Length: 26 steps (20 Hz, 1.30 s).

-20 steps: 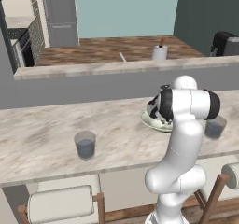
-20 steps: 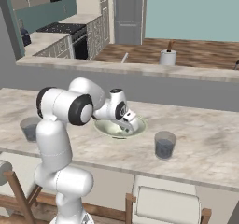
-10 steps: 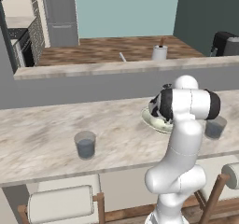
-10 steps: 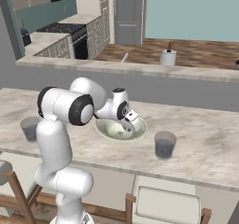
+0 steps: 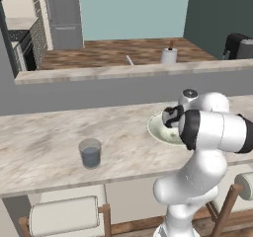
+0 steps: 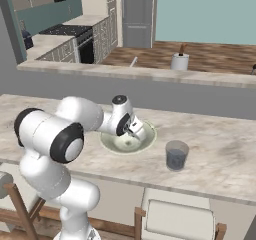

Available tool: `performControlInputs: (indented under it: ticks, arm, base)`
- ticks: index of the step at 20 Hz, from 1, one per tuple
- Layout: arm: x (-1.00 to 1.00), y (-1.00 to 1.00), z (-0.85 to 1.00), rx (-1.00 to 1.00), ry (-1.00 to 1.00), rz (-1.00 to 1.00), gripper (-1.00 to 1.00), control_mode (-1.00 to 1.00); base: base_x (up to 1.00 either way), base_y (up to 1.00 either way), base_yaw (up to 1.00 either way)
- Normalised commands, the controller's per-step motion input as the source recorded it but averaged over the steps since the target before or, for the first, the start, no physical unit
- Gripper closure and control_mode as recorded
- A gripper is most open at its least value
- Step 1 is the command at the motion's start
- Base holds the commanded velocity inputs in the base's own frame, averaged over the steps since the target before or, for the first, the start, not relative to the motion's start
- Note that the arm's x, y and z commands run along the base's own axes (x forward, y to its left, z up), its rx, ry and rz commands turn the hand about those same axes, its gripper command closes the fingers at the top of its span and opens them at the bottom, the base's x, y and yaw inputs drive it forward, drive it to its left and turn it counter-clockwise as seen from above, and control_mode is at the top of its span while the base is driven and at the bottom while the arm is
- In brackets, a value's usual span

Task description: There are four ice cubes in the ice bowl. Place two ice cubes in each glass of water.

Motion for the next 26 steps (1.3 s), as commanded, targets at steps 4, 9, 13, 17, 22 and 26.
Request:
performControlInputs:
  ticks: [4, 9, 13, 17, 22, 26]
  arm:
    - [-0.59, 0.36, 0.82, 0.00, 0.00, 0.05, 1.00, -1.00]
    - [-0.53, 0.19, 0.98, -0.05, 0.03, 0.19, 1.00, -1.00]
    - [-0.68, 0.05, 0.87, -0.15, 0.10, 0.30, 1.00, -1.00]
    - [-0.96, 0.09, 0.31, -0.09, 0.01, 0.33, 1.00, -1.00]
    - [-0.84, 0.25, 0.05, -0.02, -0.01, 0.37, 1.00, -1.00]
    - [-0.18, 0.48, 0.17, -0.01, -0.03, 0.35, 1.00, -1.00]
  base:
    - [0.00, 0.00, 0.00]
    - [0.00, 0.00, 0.00]
    - [0.00, 0.00, 0.00]
    - [0.00, 0.00, 0.00]
    - [0.00, 0.00, 0.00]
    - [0.00, 0.00, 0.00]
